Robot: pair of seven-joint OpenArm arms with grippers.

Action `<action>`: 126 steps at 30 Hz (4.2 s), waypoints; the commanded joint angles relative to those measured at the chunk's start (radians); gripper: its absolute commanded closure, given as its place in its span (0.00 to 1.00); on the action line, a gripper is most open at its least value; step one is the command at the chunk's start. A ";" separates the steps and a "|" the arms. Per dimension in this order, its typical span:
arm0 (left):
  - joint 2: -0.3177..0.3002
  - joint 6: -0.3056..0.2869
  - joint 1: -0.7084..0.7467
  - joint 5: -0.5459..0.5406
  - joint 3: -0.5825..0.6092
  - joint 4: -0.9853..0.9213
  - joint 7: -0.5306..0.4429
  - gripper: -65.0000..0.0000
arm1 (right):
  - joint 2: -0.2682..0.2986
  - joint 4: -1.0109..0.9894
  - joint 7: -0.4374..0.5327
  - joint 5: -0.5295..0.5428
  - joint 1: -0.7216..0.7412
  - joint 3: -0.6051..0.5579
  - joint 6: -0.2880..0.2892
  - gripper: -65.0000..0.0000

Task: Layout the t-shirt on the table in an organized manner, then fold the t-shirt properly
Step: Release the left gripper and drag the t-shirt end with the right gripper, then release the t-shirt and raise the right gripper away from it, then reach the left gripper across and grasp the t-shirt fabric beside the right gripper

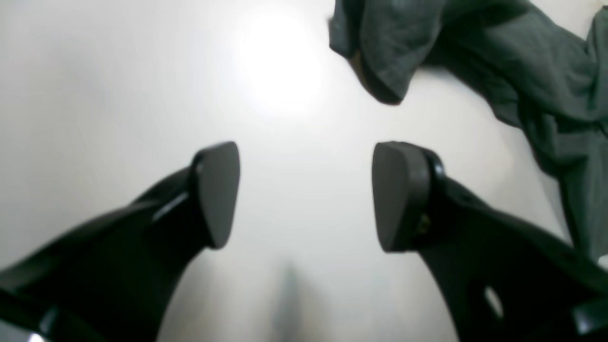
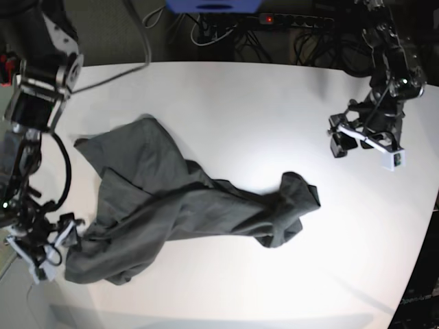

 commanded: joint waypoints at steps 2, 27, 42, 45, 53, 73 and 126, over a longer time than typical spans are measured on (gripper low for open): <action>-0.011 -0.002 -0.022 -0.007 0.000 0.019 -0.016 0.34 | 0.013 0.142 0.022 0.020 -0.094 0.002 0.006 0.32; 0.023 -0.002 -0.042 -0.008 -0.002 0.019 -0.014 0.34 | 0.001 -0.045 0.124 0.019 -0.401 0.124 0.006 0.32; 0.015 -0.002 -0.016 -0.008 -0.005 0.019 -0.016 0.34 | -0.139 0.004 0.113 0.019 -0.505 0.027 0.008 0.94; 0.015 -0.002 -0.016 -0.008 -0.005 0.019 -0.016 0.34 | -0.142 0.012 0.111 0.022 -0.522 -0.013 0.008 1.00; 0.014 -0.002 0.004 -0.008 -0.006 0.019 -0.016 0.34 | -0.168 0.214 0.111 0.022 -0.593 -0.016 0.008 1.00; 0.035 -0.002 -0.007 -0.091 0.110 0.068 -0.016 0.34 | -0.288 0.511 0.067 0.022 -0.823 -0.278 0.078 1.00; 0.351 0.003 -0.424 -0.100 0.766 -0.785 -0.385 0.97 | -0.070 0.511 -0.245 0.022 -0.537 0.058 0.078 0.69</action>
